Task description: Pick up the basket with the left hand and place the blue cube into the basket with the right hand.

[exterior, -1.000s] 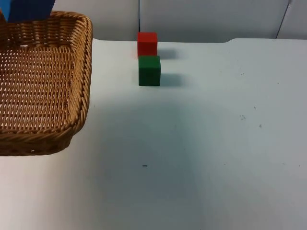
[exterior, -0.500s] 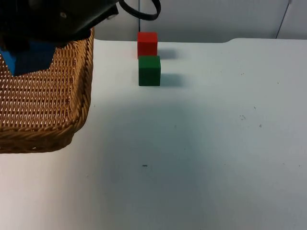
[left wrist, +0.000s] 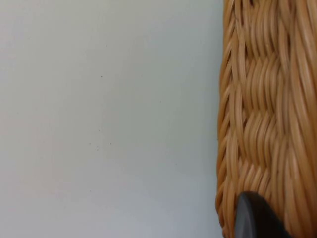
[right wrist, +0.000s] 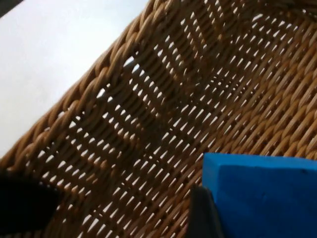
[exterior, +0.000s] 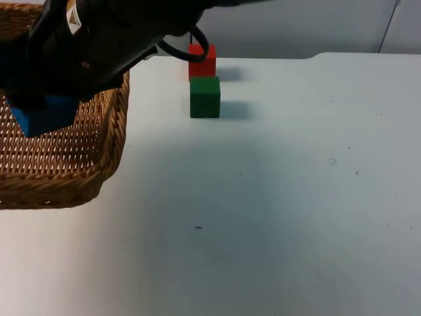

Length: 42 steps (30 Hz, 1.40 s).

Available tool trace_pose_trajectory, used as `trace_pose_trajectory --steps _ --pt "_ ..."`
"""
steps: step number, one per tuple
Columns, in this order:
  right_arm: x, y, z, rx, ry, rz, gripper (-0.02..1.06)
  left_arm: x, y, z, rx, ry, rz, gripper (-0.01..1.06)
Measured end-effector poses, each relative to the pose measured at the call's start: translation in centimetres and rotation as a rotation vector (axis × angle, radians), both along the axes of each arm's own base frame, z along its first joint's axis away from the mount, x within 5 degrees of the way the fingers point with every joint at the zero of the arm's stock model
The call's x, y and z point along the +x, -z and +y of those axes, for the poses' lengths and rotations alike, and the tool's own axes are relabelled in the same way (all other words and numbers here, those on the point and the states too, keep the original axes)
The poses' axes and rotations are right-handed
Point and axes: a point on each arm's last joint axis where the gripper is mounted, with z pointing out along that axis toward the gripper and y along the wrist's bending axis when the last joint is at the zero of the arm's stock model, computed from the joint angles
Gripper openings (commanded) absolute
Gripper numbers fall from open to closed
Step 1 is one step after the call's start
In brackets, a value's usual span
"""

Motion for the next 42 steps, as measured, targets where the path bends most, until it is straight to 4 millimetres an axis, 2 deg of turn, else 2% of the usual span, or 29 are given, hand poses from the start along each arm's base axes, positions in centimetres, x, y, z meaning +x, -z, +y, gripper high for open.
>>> trace_pose_trajectory --steps 5,10,11,14,15,20,21,23,25,28,29,33,34,37,38,40,42 --pt "0.1 0.9 0.1 -0.033 -0.019 -0.002 0.04 0.0 0.0 0.0 0.000 0.001 -0.002 0.00" --pt "0.1 1.3 0.1 -0.042 -0.022 0.001 0.21 0.0 0.0 0.0 0.002 0.005 -0.002 0.00" --pt "0.1 1.4 0.1 -0.043 -0.022 0.001 0.21 0.0 0.0 0.0 0.002 0.005 -0.002 0.00" --pt "0.1 1.4 0.1 -0.043 -0.022 0.001 0.34 0.0 0.0 0.0 0.002 0.005 -0.002 0.00" --pt "0.1 1.4 0.1 -0.043 -0.022 0.001 0.34 0.0 0.0 0.0 0.002 0.005 -0.002 0.00" --pt "0.1 1.3 0.2 -0.031 -0.024 -0.006 0.80 0.0 0.0 0.0 0.002 0.005 -0.002 0.00" --pt "0.1 1.3 0.2 -0.032 -0.025 -0.007 0.80 0.0 0.0 0.0 0.002 0.005 -0.002 0.00" --pt "0.1 1.2 0.2 -0.041 -0.041 -0.021 0.96 0.0 0.0 0.0 0.002 0.005 -0.002 0.00" --pt "0.1 0.9 0.1 -0.047 -0.050 -0.032 0.98 0.0 0.0 0.0 0.002 0.005 -0.002 0.00" --pt "-0.2 -1.2 -0.2 -0.035 -0.066 -0.068 0.99 0.0 0.0 0.0 -0.001 0.003 -0.003 0.00" --pt "-0.2 -1.2 -0.2 -0.035 -0.066 -0.068 0.99 0.0 0.0 0.0 -0.001 0.003 -0.003 0.00" --pt "-1.1 -6.7 -1.7 0.003 -0.096 -0.159 0.99 0.0 0.0 0.0 0.000 0.006 -0.004 0.00" --pt "-1.1 -6.7 -1.7 0.003 -0.096 -0.159 0.99 0.0 0.0 0.0 0.000 0.006 -0.004 0.00" --pt "-2.0 -10.2 -3.1 -0.009 -0.129 -0.223 0.99 0.0 0.0 0.0 0.000 0.006 -0.006 0.00" --pt "-2.0 -10.2 -3.1 -0.009 -0.129 -0.223 0.99 0.0 0.0 0.0 0.000 0.006 -0.006 0.00" --pt "-2.8 -12.7 -4.4 -0.016 -0.150 -0.270 0.99 0.0 0.0 0.0 0.000 0.006 -0.006 0.00" --pt "-3.5 -13.9 -5.4 -0.007 -0.167 -0.310 0.99 0.0 0.0 0.0 0.000 0.006 -0.006 0.00"
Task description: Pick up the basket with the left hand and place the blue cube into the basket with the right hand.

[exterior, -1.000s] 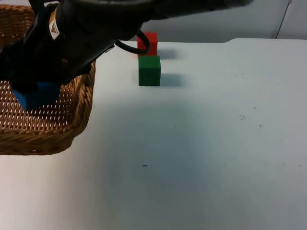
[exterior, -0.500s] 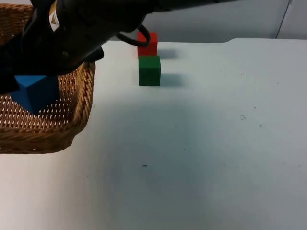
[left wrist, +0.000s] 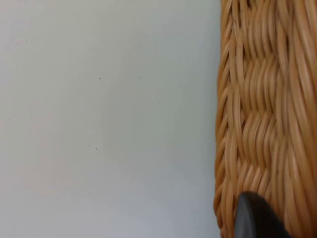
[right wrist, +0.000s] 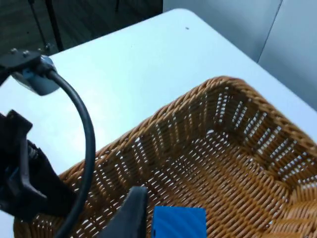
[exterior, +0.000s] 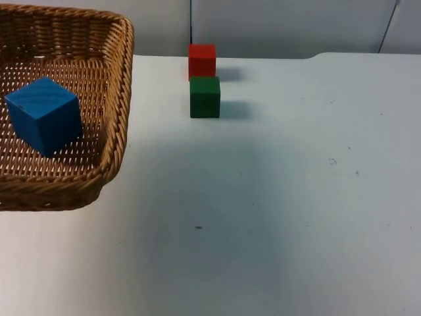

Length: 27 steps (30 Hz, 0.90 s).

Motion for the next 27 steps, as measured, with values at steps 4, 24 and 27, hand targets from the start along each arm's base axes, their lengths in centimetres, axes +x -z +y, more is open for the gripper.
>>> trace_pose_trajectory --steps 4,24,27 --pt "-1.5 -0.2 -1.9 0.042 -0.029 -0.047 0.99 0.0 0.0 0.0 0.001 0.001 -0.001 0.00" --pt "-10.3 3.9 -14.0 0.141 -0.064 -0.058 0.99 0.3 0.0 0.4 0.050 -0.006 -0.044 0.00" --pt "-11.2 3.7 -15.3 0.160 -0.065 -0.072 0.99 0.5 0.1 0.6 0.065 -0.025 -0.051 0.00"
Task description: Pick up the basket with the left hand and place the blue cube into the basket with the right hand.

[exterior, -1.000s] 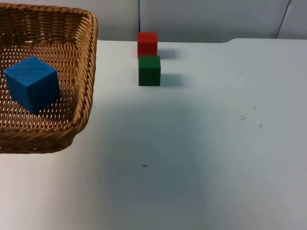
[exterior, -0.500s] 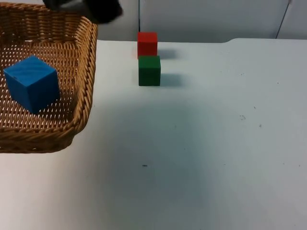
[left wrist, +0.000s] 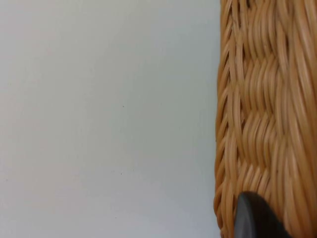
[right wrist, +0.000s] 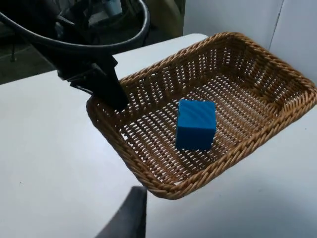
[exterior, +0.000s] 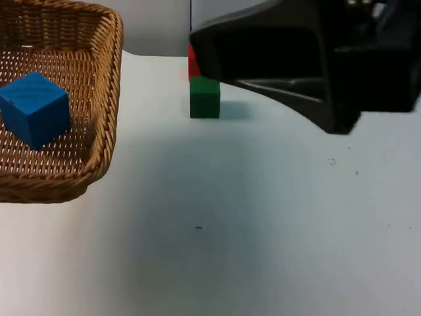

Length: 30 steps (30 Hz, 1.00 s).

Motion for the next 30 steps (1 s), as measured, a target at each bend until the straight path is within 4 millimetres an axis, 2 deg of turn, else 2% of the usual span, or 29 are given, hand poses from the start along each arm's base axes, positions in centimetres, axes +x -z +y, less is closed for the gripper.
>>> trace_pose_trajectory --steps 7,16,22,27,30 --pt "-1.7 -0.9 -2.6 0.048 0.003 -0.033 0.99 1.0 1.8 0.3 -0.032 -0.004 0.037 0.00" --pt "-4.4 -3.3 -6.8 0.099 0.024 -0.067 0.99 4.3 4.2 1.6 -0.073 0.004 0.094 0.00" --pt "-5.4 -3.9 -8.6 0.108 0.034 -0.073 0.99 5.9 5.6 2.2 -0.075 0.030 0.107 0.00" --pt "-5.8 -4.1 -9.2 0.116 0.037 -0.079 0.99 6.7 6.4 2.4 -0.077 0.043 0.118 0.00" --pt "-6.0 -4.1 -9.4 0.113 0.038 -0.076 0.99 7.2 7.7 2.5 -0.076 0.047 0.138 0.00"
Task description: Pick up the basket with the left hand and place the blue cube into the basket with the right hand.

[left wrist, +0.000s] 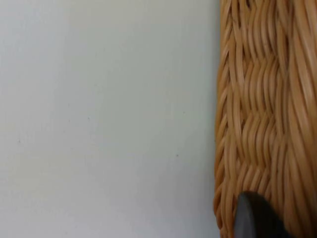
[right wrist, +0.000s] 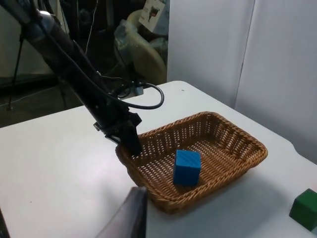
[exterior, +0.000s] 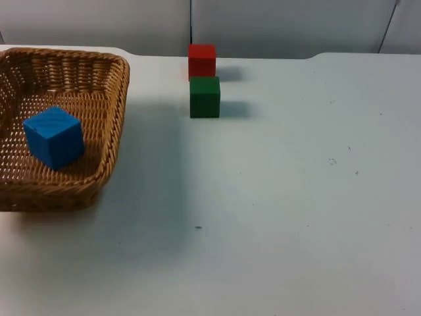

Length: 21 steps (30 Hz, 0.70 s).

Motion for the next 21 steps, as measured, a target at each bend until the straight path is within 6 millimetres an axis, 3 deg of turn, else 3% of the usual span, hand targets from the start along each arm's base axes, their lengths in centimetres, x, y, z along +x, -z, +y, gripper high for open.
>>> trace_pose_trajectory --steps 6,18,21 --pt "0.0 0.2 0.0 -0.016 0.003 0.011 0.99 0.5 1.4 0.1 0.004 0.011 0.018 0.00" --pt "0.0 0.2 -0.1 -0.023 0.004 0.016 0.99 0.6 1.7 0.4 0.058 0.039 -0.011 0.00" --pt "0.0 0.2 -0.1 -0.022 0.003 0.017 0.99 0.7 1.8 0.5 0.074 0.041 -0.017 0.13"
